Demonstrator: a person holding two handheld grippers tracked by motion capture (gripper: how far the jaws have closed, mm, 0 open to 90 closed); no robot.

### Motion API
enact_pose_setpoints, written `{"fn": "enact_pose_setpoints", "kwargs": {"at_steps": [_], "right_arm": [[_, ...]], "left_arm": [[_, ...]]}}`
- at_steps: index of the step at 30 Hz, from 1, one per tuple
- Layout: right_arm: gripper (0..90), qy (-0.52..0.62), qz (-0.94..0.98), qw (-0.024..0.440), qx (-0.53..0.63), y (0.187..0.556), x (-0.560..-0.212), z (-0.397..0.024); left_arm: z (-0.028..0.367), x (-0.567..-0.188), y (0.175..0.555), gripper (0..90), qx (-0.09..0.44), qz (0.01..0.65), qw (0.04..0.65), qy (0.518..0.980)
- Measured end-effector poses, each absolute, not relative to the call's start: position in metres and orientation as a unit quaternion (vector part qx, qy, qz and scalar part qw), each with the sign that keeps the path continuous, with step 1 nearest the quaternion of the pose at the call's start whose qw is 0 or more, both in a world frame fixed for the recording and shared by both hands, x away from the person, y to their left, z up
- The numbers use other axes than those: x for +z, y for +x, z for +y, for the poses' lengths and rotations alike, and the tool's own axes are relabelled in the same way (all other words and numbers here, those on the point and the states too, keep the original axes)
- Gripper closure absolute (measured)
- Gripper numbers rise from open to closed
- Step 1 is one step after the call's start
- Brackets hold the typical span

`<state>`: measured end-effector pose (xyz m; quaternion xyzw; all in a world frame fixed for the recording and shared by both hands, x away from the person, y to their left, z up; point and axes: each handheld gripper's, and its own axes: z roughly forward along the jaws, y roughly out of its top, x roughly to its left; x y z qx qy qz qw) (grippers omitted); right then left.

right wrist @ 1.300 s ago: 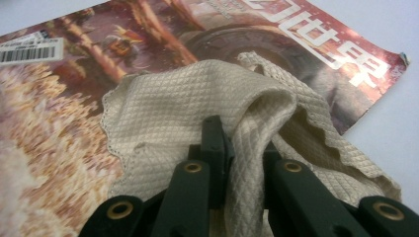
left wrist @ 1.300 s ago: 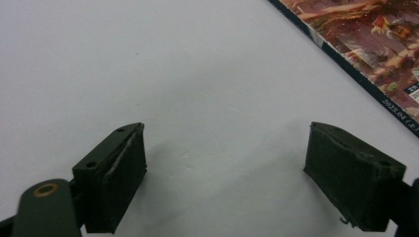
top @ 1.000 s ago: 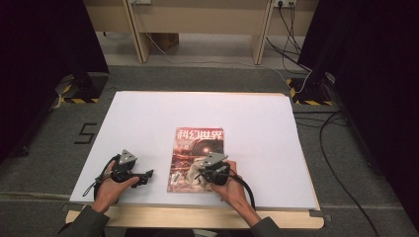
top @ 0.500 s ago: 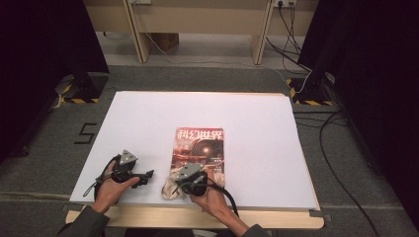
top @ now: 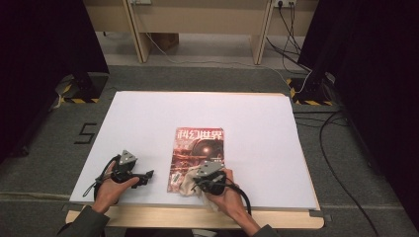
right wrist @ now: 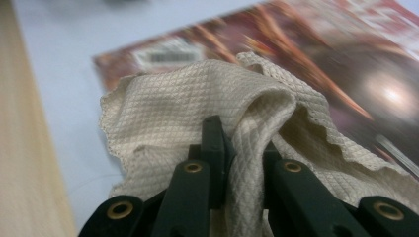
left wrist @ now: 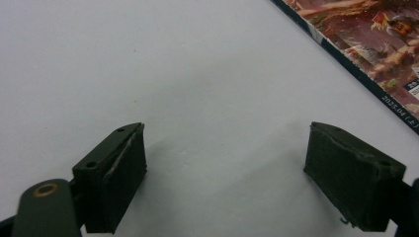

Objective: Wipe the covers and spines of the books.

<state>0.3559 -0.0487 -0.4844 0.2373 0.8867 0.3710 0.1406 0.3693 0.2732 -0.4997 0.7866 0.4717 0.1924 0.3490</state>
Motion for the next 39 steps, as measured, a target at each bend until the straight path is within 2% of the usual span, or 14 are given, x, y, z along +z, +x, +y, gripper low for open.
{"fn": "enact_pose_setpoints", "kwargs": {"at_steps": [8, 13, 29, 39], "right_arm": [[82.2, 0.286, 0.873, 0.171, 0.357, 0.359, -0.483, -0.097], [82.2, 0.301, 0.866, 0.171, 0.361, 0.355, -0.483, -0.112], [82.2, 0.241, 0.883, 0.136, 0.379, 0.333, -0.486, -0.07], [82.3, 0.25, 0.881, 0.138, 0.377, 0.325, -0.485, -0.085]], "left_arm": [[0.273, -0.5, 0.369, 15.4, 0.192, 0.471, 0.348, 0.787], [0.272, -0.5, 0.37, 15.2, 0.191, 0.471, 0.348, 0.788], [0.272, -0.5, 0.37, 15.2, 0.191, 0.469, 0.347, 0.789], [0.271, -0.5, 0.371, 15.3, 0.191, 0.466, 0.346, 0.792]]}}
